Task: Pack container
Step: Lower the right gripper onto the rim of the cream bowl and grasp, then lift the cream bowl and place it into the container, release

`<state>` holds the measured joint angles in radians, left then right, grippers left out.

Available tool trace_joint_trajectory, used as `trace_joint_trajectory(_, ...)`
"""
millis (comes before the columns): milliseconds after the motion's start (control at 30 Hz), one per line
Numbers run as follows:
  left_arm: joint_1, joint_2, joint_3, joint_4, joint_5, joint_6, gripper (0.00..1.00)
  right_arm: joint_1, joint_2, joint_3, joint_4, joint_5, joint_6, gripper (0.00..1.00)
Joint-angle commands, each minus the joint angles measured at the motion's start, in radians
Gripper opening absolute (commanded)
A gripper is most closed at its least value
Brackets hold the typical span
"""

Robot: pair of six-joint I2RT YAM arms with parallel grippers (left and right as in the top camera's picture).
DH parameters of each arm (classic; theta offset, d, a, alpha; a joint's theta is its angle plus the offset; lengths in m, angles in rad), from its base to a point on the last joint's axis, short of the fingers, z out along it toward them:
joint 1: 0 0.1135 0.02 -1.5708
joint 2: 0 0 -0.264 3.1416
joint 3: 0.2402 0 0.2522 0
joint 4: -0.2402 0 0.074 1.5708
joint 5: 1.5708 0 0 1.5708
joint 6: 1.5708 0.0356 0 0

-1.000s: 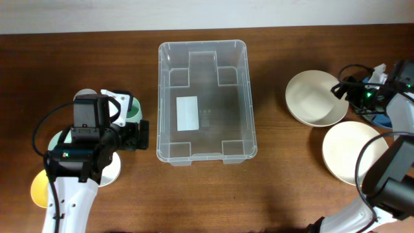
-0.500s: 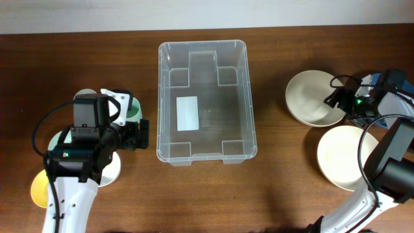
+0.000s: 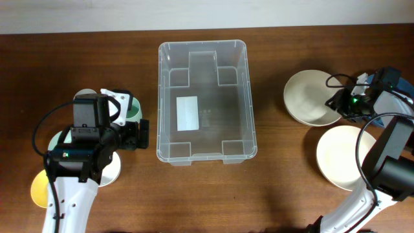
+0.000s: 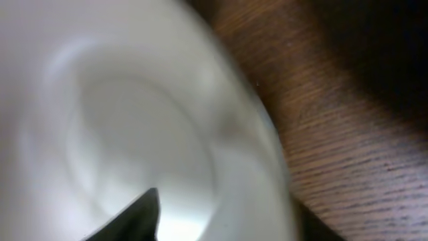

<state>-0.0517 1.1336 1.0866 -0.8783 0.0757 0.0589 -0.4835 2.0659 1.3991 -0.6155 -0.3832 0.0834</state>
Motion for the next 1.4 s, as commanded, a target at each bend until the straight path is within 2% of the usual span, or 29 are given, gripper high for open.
trace_joint_trajectory(0,-0.005,-0.002,0.019,0.003,0.015,-0.007,0.99,0.006,0.015,0.009,0.003,0.002,-0.001,0.37)
trace_joint_trajectory(300,-0.005,-0.002,0.019,0.003,0.015,-0.006,0.99,0.006,0.015,0.009,0.003,0.002,0.000,0.15)
trace_joint_trajectory(567,-0.005,-0.002,0.019,0.003,0.015,-0.006,0.99,0.006,0.015,0.009,0.004,0.002,0.000,0.04)
trace_joint_trajectory(867,-0.005,-0.002,0.019,0.003,0.014,-0.006,0.99,0.006,0.015,0.009,0.011,-0.007,0.004,0.04)
trace_joint_trajectory(1033,-0.005,-0.002,0.019,0.003,0.014,-0.006,0.99,0.006,-0.006,0.020,0.034,-0.166,0.004,0.04)
trace_joint_trajectory(1133,-0.005,-0.002,0.019,0.003,0.014,-0.006,0.99,0.007,-0.063,0.079,-0.005,-0.220,0.051,0.04)
trace_joint_trajectory(1367,-0.005,-0.002,0.019,0.003,0.014,-0.006,0.99,0.064,-0.245,0.234,-0.145,-0.210,0.038,0.04)
